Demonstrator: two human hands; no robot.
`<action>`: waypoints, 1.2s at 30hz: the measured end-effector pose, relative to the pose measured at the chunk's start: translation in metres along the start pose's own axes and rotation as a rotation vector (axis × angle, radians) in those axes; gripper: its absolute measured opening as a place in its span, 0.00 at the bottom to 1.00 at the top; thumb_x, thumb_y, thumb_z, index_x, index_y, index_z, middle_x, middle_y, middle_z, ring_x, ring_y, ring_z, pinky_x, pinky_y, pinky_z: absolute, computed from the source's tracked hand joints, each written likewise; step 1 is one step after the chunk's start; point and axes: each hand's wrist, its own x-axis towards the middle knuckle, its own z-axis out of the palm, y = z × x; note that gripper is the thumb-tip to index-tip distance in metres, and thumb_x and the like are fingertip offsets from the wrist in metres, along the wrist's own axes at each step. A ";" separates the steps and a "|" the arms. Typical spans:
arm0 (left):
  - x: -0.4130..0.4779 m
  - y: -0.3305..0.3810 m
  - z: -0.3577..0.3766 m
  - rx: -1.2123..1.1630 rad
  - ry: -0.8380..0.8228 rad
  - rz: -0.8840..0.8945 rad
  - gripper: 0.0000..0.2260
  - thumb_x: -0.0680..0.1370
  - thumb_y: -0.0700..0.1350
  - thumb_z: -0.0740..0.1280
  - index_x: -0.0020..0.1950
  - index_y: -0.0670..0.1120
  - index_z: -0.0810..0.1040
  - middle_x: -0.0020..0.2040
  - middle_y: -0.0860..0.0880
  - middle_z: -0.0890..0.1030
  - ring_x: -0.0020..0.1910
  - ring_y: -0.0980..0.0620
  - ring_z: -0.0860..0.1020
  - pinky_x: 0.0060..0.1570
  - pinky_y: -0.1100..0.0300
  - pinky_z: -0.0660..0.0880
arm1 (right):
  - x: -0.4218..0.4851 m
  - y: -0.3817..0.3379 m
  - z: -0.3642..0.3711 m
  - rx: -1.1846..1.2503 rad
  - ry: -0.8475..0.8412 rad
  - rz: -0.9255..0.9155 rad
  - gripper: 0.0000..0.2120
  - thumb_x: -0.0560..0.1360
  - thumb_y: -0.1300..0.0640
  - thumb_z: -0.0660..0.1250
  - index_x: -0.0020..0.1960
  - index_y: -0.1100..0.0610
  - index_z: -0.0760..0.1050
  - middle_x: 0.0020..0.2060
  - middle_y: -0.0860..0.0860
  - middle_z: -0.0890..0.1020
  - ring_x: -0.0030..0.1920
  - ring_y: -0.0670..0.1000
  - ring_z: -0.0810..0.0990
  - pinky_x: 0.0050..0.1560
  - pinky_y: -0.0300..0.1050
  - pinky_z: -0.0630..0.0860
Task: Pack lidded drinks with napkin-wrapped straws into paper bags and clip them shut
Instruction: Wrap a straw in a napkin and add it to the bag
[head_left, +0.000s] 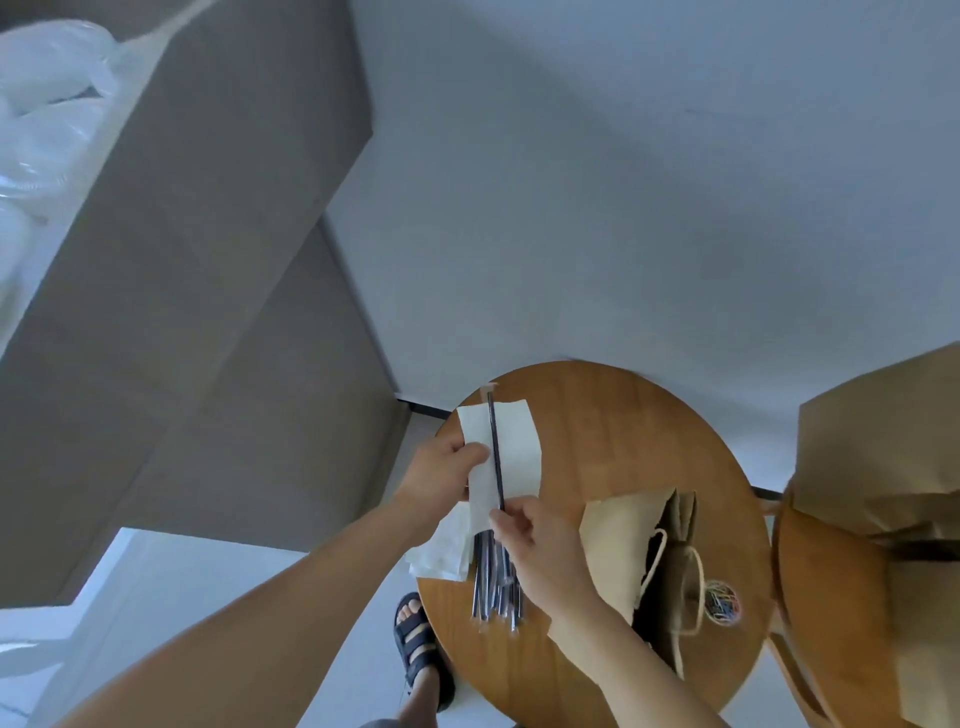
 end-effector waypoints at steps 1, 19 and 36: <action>-0.005 0.005 0.001 -0.006 -0.017 0.029 0.05 0.78 0.41 0.67 0.48 0.43 0.83 0.46 0.44 0.86 0.46 0.44 0.84 0.49 0.47 0.82 | -0.001 -0.004 -0.005 0.001 0.013 -0.008 0.04 0.80 0.48 0.64 0.47 0.45 0.75 0.35 0.43 0.80 0.38 0.38 0.78 0.38 0.30 0.72; -0.098 0.106 0.048 0.068 -0.350 0.321 0.10 0.76 0.44 0.73 0.54 0.41 0.83 0.49 0.40 0.85 0.48 0.37 0.84 0.51 0.40 0.80 | -0.039 -0.078 -0.150 0.374 0.008 -0.281 0.17 0.66 0.47 0.78 0.54 0.43 0.81 0.52 0.46 0.85 0.54 0.48 0.84 0.48 0.41 0.81; -0.054 0.035 0.085 0.904 -0.452 0.192 0.31 0.72 0.43 0.73 0.73 0.51 0.67 0.60 0.50 0.79 0.54 0.51 0.79 0.52 0.58 0.78 | -0.020 -0.050 -0.207 0.249 0.632 -0.043 0.05 0.73 0.55 0.73 0.45 0.46 0.78 0.39 0.39 0.83 0.40 0.37 0.82 0.33 0.29 0.74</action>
